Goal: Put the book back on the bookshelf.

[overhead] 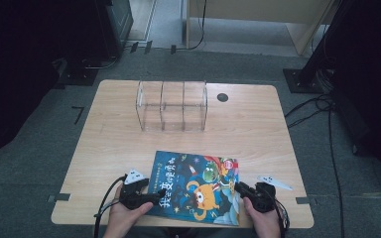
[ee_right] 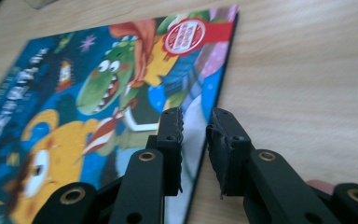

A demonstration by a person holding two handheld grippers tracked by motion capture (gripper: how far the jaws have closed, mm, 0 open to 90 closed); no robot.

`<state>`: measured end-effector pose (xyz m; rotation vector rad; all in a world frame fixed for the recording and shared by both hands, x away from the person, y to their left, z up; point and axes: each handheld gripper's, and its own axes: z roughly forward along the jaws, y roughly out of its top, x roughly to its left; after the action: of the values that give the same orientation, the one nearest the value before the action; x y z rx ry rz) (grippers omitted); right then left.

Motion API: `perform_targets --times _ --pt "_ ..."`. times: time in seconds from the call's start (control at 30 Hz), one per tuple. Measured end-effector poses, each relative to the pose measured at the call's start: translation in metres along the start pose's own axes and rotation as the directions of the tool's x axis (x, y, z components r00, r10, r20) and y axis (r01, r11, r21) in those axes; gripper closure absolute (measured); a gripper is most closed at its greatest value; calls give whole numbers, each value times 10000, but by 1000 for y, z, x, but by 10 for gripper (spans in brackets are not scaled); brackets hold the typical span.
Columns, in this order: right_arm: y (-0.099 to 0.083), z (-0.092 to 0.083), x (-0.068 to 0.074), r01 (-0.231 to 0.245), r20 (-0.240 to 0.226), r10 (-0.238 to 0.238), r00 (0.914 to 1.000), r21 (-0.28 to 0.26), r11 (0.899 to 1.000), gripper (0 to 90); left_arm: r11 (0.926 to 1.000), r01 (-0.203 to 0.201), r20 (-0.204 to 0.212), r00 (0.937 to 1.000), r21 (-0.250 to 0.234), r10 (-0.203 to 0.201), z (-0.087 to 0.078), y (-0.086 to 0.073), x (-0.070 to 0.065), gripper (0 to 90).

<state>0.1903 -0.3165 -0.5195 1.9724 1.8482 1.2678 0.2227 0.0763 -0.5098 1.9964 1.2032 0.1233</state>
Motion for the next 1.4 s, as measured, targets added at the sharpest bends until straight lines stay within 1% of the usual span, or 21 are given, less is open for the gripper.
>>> perform_targets --times 0.1,0.2,0.3,0.43,0.6,0.63,0.67,0.7,0.73,0.77,0.8,0.9,0.97,1.0,1.03,1.07,1.17,1.2,1.27,1.3,1.4 --pt "1 0 -4 -686 -278 688 9972 94 9976 736 10000 14 -46 10000 -40 -15 0 0 -1 195" --pt "2 0 -5 -980 -362 985 9945 157 9951 729 10000 23 -104 9999 -45 -24 0 0 -2 197" --pt "3 0 -6 -966 -407 971 9944 133 9952 729 10000 -18 -158 9999 -27 18 0 -1 -2 198" --pt "4 -3 -7 -1171 -718 1168 9906 6 9931 720 10000 73 -58 10000 -39 -73 0 -1 -1 198" --pt "5 -5 -8 -1051 -899 1039 9905 -82 9944 717 9999 154 51 9999 -47 -154 -1 -1 0 192" --pt "6 -8 -11 -1407 -2188 1325 9667 -224 9898 730 9996 269 613 9978 -48 -266 0 -1 1 193" --pt "8 -10 -11 -1951 -3468 1846 9196 46 9808 725 9995 308 876 9957 -11 -306 0 -1 1 194" --pt "9 -10 -9 -1993 -3840 1870 9042 80 9799 719 9995 326 1063 9938 -9 -323 1 -1 0 193" --pt "10 -10 -3 -1576 -3517 1449 9248 -74 9875 720 9997 233 1007 9947 -29 -229 2 -1 -1 190" --pt "10 -11 3 -992 -2873 876 9538 -259 9947 716 9999 141 844 9963 -60 -135 3 -1 -2 187" --pt "9 -11 5 -590 -2373 445 9704 -541 9968 705 9999 128 717 9973 -79 -122 2 -1 -2 187" --pt "10 -13 -4 -497 -1033 420 9938 -726 9961 700 9996 277 698 9972 -67 -272 0 -1 1 191" --pt "10 -13 -16 -1057 -823 997 9916 -712 9918 697 9995 304 703 9971 -75 -298 0 -1 2 202" --pt "10 -13 -16 -1057 -823 997 9916 -712 9918 697 9995 304 703 9971 -75 -298 0 -1 2 204" --pt "10 -12 -25 -1492 -745 1445 9867 -623 9868 687 9997 234 689 9974 -93 -227 1 -1 1 208" --pt "10 -12 -25 -1492 -745 1445 9867 -623 9868 687 9997 234 689 9974 -93 -227 1 -1 1 209" --pt "10 -6 -30 -2186 -1228 2157 9687 -100 9758 686 9998 159 840 9964 -85 -152 3 -1 -3 211" --pt "9 -5 -30 -2291 -1315 2274 9649 17 9734 684 9999 122 765 9970 -97 -114 3 -2 -4 212" --pt "9 -3 -31 -2316 -1301 2300 9644 28 9728 685 9999 130 788 9968 -87 -123 3 -2 -3 213" --pt "9 -3 -31 -2505 -1296 2488 9598 37 9681 683 9998 193 861 9961 -92 -184 3 -2 -2 214" --pt "9 -2 -33 -2713 -1435 2689 9524 32 9625 683 9997 211 852 9962 -105 -201 3 -2 -3 215"
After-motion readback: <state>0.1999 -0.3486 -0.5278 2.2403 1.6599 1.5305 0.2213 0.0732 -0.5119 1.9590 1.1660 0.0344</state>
